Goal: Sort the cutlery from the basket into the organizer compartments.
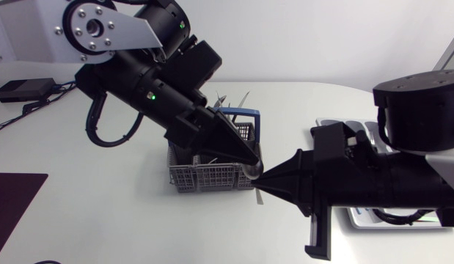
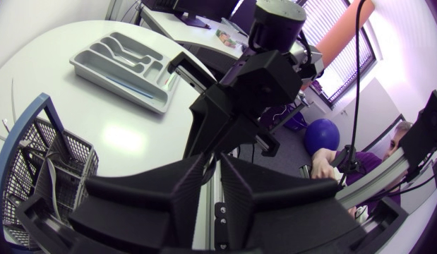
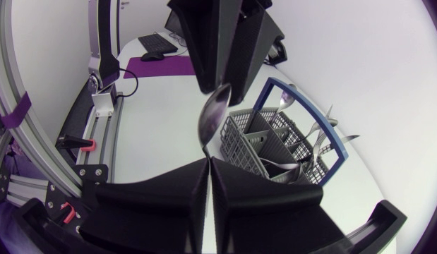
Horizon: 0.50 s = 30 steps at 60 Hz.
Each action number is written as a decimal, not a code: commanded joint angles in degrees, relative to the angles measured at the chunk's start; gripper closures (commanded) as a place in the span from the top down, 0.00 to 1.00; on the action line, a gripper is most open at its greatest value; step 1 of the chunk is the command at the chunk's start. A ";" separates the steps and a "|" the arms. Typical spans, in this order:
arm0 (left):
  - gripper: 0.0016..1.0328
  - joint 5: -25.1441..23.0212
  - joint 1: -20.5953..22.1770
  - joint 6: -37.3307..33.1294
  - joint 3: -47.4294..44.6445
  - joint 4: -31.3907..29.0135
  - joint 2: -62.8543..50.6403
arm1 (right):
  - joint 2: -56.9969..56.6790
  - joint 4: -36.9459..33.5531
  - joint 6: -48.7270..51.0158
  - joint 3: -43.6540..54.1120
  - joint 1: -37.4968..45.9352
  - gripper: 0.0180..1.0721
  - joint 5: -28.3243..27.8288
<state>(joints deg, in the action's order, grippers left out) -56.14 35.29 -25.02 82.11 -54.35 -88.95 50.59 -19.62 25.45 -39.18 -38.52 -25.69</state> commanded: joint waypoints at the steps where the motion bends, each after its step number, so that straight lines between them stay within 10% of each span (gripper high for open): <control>1: 0.57 -0.81 -1.80 2.25 2.71 1.17 -0.70 | -0.84 -1.13 -1.90 2.09 0.20 0.05 0.47; 19: 0.75 3.58 -9.98 9.37 2.45 11.02 2.29 | -8.05 -8.68 5.31 4.37 11.54 0.05 -0.23; 30: 0.75 19.84 -8.22 7.52 -1.69 14.09 0.79 | -11.30 -13.52 14.45 6.66 25.78 0.05 -4.10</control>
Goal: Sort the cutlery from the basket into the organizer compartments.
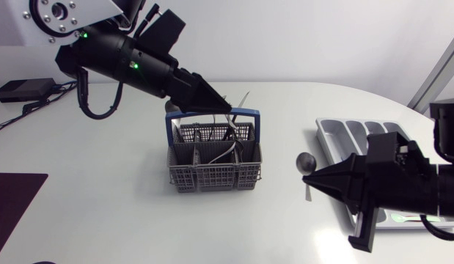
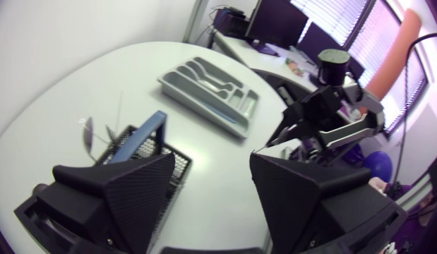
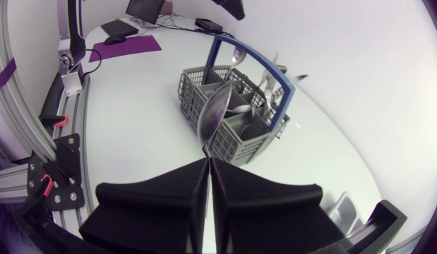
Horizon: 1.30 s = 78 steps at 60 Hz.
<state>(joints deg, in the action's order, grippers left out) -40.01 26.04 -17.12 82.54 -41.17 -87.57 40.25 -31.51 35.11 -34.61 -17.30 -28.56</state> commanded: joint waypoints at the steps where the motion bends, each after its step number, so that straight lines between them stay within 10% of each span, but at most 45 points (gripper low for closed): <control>1: 0.75 4.76 1.56 -0.80 -2.74 1.09 -0.67 | -1.14 -1.98 5.40 2.27 5.61 0.05 -1.68; 28: 0.71 33.94 13.24 -0.72 -9.86 10.58 -5.77 | 4.22 -11.56 31.86 3.94 39.01 0.05 -13.37; 78: 0.71 39.66 15.35 0.34 -6.96 11.11 -10.16 | 36.22 -5.85 71.76 -6.08 75.31 0.05 -14.69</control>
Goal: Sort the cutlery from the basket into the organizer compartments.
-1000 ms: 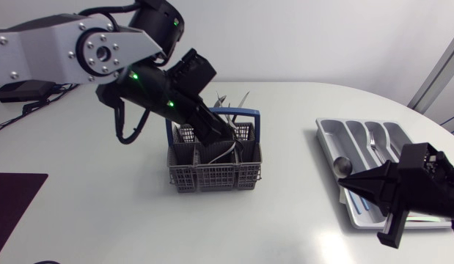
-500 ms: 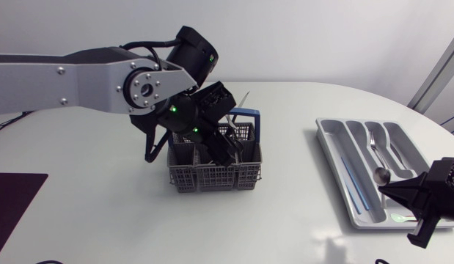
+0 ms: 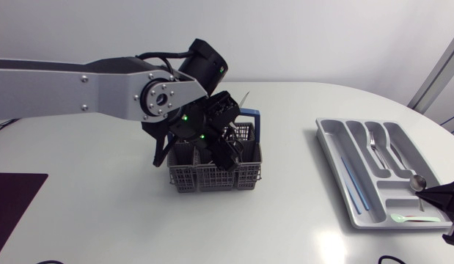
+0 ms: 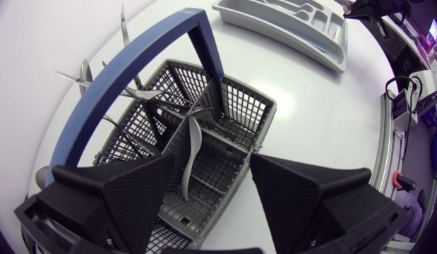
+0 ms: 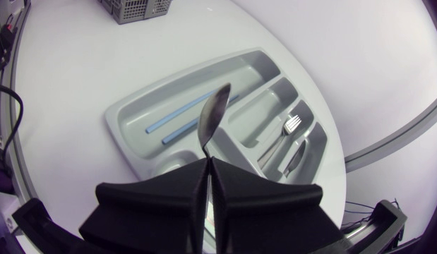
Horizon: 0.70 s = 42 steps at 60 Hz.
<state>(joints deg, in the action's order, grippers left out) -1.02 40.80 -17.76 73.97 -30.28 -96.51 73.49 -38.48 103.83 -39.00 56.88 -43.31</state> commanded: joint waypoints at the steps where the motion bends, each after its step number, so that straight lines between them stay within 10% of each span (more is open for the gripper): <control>1: 0.71 0.75 0.60 1.06 1.70 0.22 -1.23 | 3.50 1.30 3.22 -1.95 1.30 0.05 0.16; 42: 0.71 4.09 0.42 1.32 1.52 -1.71 0.01 | 11.76 11.32 9.81 1.21 3.50 0.07 8.86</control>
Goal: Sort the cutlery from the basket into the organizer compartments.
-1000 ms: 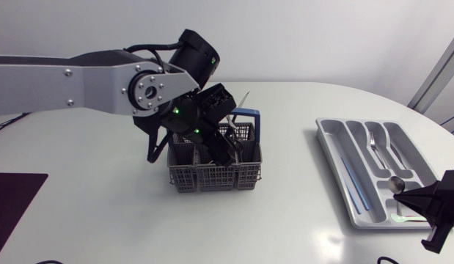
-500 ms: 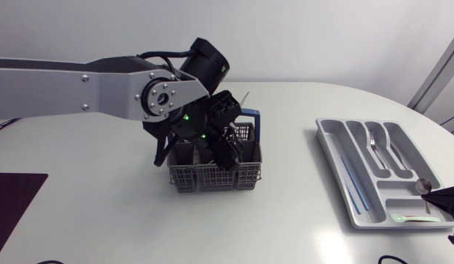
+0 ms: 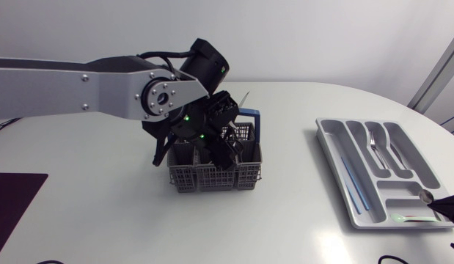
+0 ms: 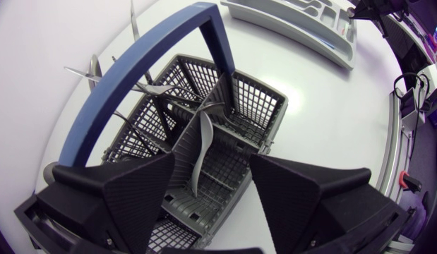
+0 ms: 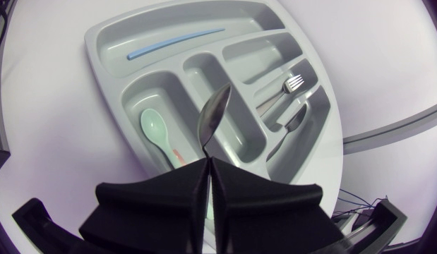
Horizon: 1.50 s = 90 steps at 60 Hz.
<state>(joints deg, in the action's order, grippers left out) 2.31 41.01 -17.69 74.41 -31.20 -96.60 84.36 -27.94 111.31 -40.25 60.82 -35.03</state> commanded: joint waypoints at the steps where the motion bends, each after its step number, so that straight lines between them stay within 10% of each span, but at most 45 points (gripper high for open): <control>1: 0.71 0.77 0.21 1.26 1.09 -0.79 0.09 | 0.98 0.79 2.34 2.54 -0.44 0.07 0.66; 7: 0.71 1.65 0.29 1.35 1.26 -1.23 0.09 | 0.81 1.14 2.34 3.77 -0.61 0.09 1.36; 22: 0.71 2.35 0.65 1.87 2.32 -2.99 0.00 | -0.86 2.10 1.98 6.59 -1.40 0.48 1.72; 33: 0.68 2.35 0.65 2.31 3.99 -4.31 -0.26 | -4.11 1.58 -1.09 6.06 -2.19 0.51 0.75; 45: 0.61 2.35 1.26 3.63 5.74 -5.45 -2.63 | -8.33 -1.32 -6.89 5.53 -4.13 0.83 -1.01; 68: 0.37 3.49 2.23 9.96 3.02 -0.18 -2.98 | -18.35 -4.31 -19.02 10.37 -9.23 0.86 -4.17; 90: 0.37 4.81 2.40 11.89 1.09 4.22 -4.74 | -31.18 -6.77 -33.96 14.76 -20.04 0.88 -4.70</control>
<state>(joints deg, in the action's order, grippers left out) 6.55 42.94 -7.44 76.71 -27.62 -99.57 55.09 -34.13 81.34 -27.24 42.50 -39.22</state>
